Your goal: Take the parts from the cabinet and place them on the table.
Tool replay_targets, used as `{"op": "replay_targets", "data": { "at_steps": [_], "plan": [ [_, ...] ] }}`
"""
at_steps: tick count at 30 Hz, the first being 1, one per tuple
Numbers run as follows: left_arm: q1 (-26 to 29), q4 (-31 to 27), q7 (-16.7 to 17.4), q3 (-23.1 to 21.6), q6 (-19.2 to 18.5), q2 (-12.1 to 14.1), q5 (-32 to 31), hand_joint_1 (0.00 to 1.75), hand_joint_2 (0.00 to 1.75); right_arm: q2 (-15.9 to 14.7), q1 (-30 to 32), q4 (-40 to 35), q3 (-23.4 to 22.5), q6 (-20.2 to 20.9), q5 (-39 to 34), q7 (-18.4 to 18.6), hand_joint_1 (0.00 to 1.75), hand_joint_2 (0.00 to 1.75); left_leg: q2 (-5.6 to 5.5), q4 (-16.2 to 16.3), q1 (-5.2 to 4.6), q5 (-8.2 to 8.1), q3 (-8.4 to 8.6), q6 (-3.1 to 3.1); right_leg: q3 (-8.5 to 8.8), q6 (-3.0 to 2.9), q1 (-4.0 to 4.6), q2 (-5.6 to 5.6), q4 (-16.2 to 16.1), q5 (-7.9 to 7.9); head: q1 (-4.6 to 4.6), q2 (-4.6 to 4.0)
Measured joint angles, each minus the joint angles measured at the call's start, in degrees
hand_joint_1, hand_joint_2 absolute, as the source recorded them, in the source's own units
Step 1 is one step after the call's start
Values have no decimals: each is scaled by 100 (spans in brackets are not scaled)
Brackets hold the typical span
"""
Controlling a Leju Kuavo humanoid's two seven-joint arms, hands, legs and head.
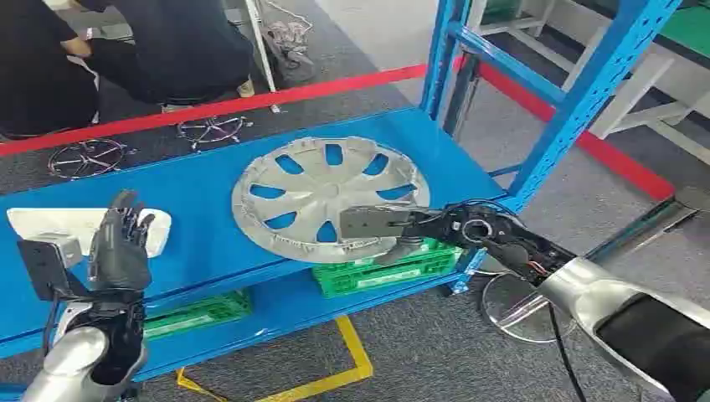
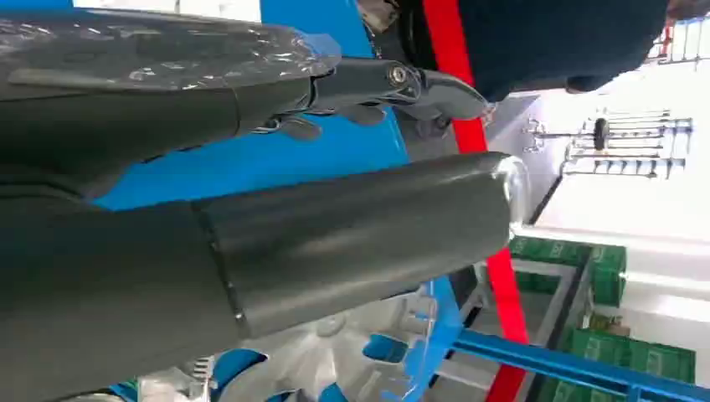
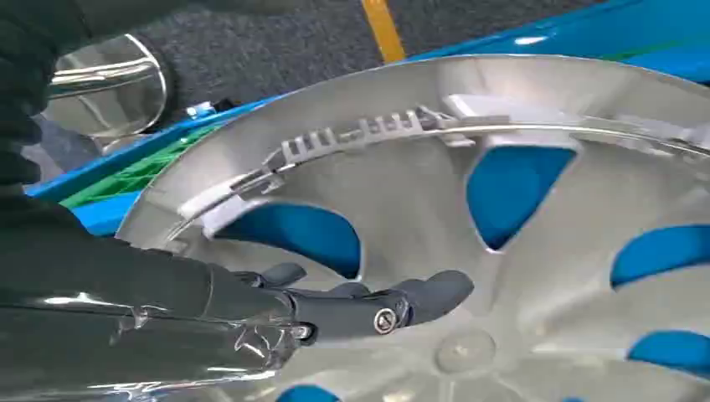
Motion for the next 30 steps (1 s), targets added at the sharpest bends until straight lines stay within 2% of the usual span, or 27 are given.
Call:
{"op": "replay_targets", "data": {
  "at_steps": [7, 20, 28, 30],
  "plan": [
    [-11, -7, -35, 0, 22, 22, 46, 0, 0, 0, -69, 374, 236, 4, 199, -238, 0, 175, -2, 0, 0, 0, 1, 0, 2, 0, 0, -2, -1, 0, 2, 0],
    [-74, 0, -88, 0, -61, 37, 105, 0, 0, 9, -207, 734, 446, -42, 385, -365, 0, 175, -2, 0, 0, 0, 17, 0, 21, 1, 1, -5, -7, 1, 0, 0],
    [-125, 50, -243, 0, -68, 37, 149, 0, 0, 39, -198, 929, 623, -844, 1216, -763, 0, 175, -2, 0, -1, 0, 17, 0, 24, 2, 1, -6, -10, 2, 2, 0],
    [-121, 52, -262, 0, -48, 37, 144, 0, 0, 70, -176, 990, 678, -1295, 1649, -925, 0, 175, -2, 0, -1, 0, 16, 0, 24, 2, 1, -5, -10, 2, 2, 0]
  ]
}}
